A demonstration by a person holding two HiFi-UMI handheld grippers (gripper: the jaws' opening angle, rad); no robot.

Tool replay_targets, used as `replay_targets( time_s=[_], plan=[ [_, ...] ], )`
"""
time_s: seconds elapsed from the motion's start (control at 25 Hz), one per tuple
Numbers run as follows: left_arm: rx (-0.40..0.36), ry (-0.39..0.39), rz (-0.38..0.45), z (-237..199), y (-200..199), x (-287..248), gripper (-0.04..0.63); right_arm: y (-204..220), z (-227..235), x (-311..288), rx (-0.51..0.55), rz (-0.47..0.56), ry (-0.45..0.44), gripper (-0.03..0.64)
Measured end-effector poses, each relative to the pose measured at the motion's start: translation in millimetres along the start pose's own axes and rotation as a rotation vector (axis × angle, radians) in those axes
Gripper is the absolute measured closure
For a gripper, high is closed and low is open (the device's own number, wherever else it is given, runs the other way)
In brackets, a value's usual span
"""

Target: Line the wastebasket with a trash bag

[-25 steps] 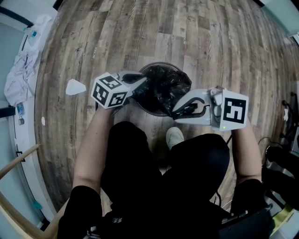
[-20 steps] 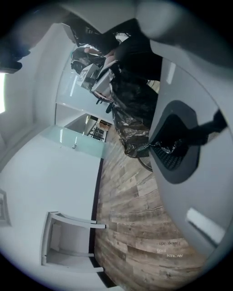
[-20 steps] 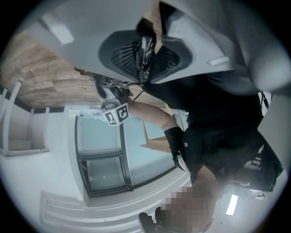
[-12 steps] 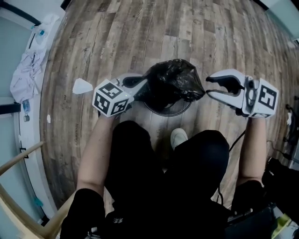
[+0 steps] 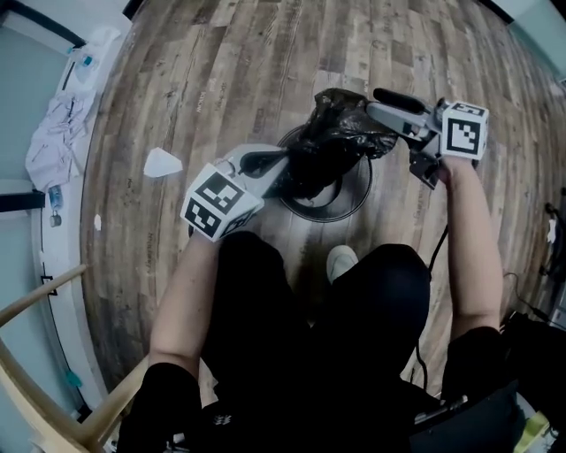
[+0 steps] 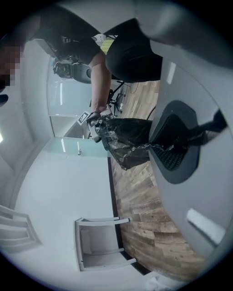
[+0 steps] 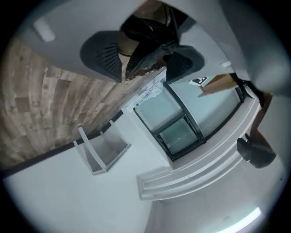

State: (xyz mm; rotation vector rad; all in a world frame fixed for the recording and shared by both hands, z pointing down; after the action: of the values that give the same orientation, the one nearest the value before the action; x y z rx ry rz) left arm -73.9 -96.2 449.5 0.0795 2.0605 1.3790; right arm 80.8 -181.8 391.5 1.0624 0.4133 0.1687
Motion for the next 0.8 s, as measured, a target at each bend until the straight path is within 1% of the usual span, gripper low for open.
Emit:
replay_targets(
  time_s=[0.08, 0.16, 0.24, 0.32, 0.4, 0.44, 0.56, 0.64, 0.68, 0.76, 0.8],
  plan=[
    [-0.035, -0.004, -0.014, 2.3, 0.7, 1.2, 0.588, 2.7, 11.7, -6.4, -0.070, -0.010, -0.004, 0.310],
    [-0.049, 0.006, -0.022, 5.2, 3.9, 1.6, 0.588, 0.9, 21.7, -5.0, -0.097, -0.010, 0.012, 0.310],
    [-0.051, 0.019, -0.020, 7.5, 5.7, 1.8, 0.588, -6.0, 27.5, -1.6, -0.092, -0.007, 0.020, 0.310],
    [-0.049, 0.027, -0.014, 8.8, 5.8, 0.8, 0.588, -15.2, 29.6, -2.9, -0.048, -0.033, 0.008, 0.310],
    [-0.035, 0.033, 0.004, 8.8, 3.1, -0.2, 0.588, -18.9, 30.7, -10.5, -0.007, -0.092, -0.009, 0.309],
    [-0.026, 0.036, 0.015, 8.6, 1.2, -0.2, 0.588, -16.8, 31.1, -16.3, -0.003, -0.124, -0.021, 0.310],
    [-0.003, 0.041, 0.038, 7.5, -4.4, 0.7, 0.588, 6.1, 32.3, -33.7, -0.040, -0.215, -0.058, 0.310],
    [0.024, 0.044, 0.059, 6.4, -8.9, 2.4, 0.588, 29.9, 38.4, -36.8, -0.048, -0.283, -0.037, 0.310],
    [0.043, 0.046, 0.073, 5.2, -10.9, 4.0, 0.588, 39.8, 41.0, -36.4, -0.029, -0.308, -0.020, 0.310],
    [0.087, 0.044, 0.107, 0.8, -14.2, 8.5, 0.588, 53.2, 39.0, -35.7, 0.034, -0.326, -0.012, 0.340],
    [0.109, 0.039, 0.126, -2.7, -15.4, 11.0, 0.588, 58.1, 34.7, -35.1, 0.065, -0.320, -0.016, 0.383]
  ],
)
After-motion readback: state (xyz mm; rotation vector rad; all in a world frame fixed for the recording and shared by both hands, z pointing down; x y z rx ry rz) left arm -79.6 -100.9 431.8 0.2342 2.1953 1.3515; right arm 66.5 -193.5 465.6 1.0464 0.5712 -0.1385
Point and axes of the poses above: the fingertips, and each gripper's own axes: x backward along the fingers, z to its right, y out of its underside, the point moved 1 cm from there along x, backward along the fingers, and after that the axes turned 12 degrees about x, right-handed, at the moved point
